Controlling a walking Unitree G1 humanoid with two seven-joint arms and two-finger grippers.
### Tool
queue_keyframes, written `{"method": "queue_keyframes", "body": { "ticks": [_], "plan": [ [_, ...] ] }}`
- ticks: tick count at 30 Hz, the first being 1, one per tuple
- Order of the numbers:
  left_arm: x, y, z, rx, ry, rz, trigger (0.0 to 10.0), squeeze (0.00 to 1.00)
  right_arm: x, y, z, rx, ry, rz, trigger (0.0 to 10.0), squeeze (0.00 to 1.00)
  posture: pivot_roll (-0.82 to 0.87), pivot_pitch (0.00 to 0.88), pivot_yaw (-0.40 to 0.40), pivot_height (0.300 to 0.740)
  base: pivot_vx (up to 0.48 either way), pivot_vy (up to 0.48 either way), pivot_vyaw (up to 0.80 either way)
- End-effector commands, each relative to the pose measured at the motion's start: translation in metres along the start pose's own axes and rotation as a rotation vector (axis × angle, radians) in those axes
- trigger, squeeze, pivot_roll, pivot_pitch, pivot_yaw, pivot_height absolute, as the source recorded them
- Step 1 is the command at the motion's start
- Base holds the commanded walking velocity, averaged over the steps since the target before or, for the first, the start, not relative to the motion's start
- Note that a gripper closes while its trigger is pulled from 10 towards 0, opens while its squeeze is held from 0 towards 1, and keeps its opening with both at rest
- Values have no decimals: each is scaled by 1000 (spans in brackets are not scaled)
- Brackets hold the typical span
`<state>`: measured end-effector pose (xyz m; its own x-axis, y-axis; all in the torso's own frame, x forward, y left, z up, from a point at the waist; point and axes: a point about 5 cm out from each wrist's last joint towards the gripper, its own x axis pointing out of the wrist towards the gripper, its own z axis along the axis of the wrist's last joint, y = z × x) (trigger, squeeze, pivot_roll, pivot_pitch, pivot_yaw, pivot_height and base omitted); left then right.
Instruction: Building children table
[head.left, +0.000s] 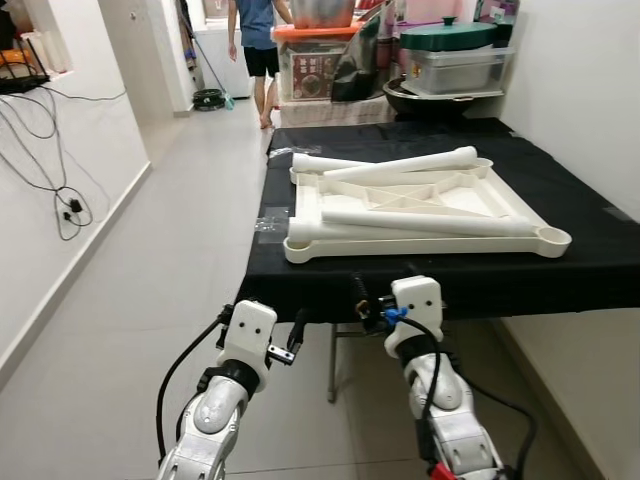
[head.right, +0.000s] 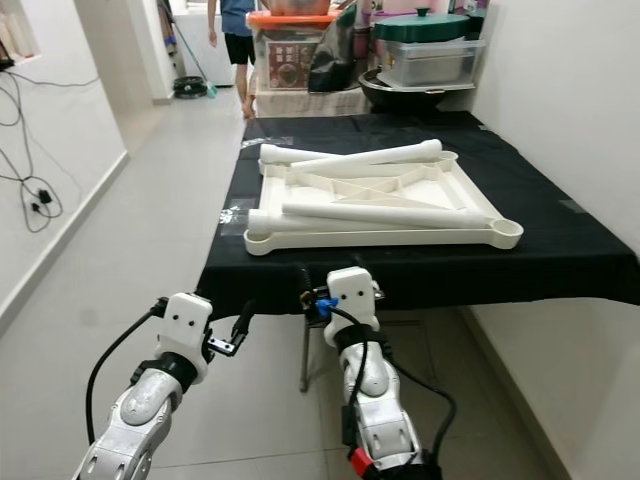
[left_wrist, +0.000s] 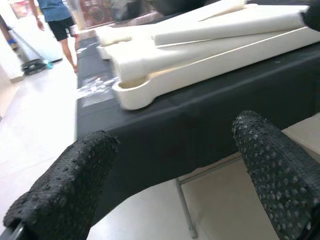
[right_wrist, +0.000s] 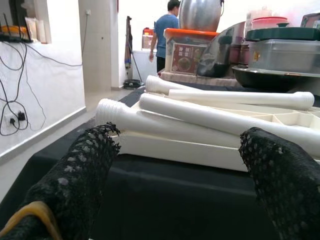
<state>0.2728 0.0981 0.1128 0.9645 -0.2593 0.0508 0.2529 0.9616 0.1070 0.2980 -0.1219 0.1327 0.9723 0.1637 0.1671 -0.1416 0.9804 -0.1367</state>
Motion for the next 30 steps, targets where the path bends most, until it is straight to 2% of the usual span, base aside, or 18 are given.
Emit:
{"method": "queue_keyframes", "body": {
  "ticks": [1, 9, 11, 14, 16, 17, 21, 25, 30],
  "plan": [
    [0, -2, -3, -4, 15, -8, 10000, 0, -3, 0, -4, 13, 14, -4, 10000, 0, -4, 0, 41, 740, 274, -390, 0],
    [0, -3, -2, 2, 13, -16, 10000, 0, 4, -2, 7, 11, -29, -19, 10000, 0, -7, 0, 38, 740, 272, -391, 0],
    [1, -2, 2, 6, -6, -15, 10000, 0, 10, -9, 17, 3, -67, -34, 10000, 0, -6, 0, 38, 740, 289, -379, 0],
    [1, -2, 4, 8, -13, -15, 10000, 0, 12, -12, 21, 0, -79, -37, 10000, 0, -6, 0, 38, 740, 298, -372, 0],
    [2, 0, 6, 16, -23, -2, 10000, 0, 20, -22, 33, -13, -118, -62, 10000, 0, -6, 0, 36, 740, 307, -368, 0],
    [2, 0, 6, 16, -23, -2, 10000, 0, 20, -22, 33, -13, -118, -62, 10000, 0, -6, 0, 36, 740, 307, -368, 0],
    [3, 1, 5, -14, -15, 6, 10000, 0, 29, -40, 40, -23, -133, -109, 10000, 0, -4, 0, 29, 740, 315, -357, 0],
    [2, -1, 4, -24, -9, -6, 10000, 0, 30, -46, 38, -40, -127, -108, 10000, 0, -2, 0, 27, 740, 328, -347, 0],
    [1, -2, 0, -36, 9, -1, 10000, 0, 38, -46, 47, -20, -141, -48, 10000, 0, -5, 0, 28, 740, 0, 0, 0]
  ]
}}
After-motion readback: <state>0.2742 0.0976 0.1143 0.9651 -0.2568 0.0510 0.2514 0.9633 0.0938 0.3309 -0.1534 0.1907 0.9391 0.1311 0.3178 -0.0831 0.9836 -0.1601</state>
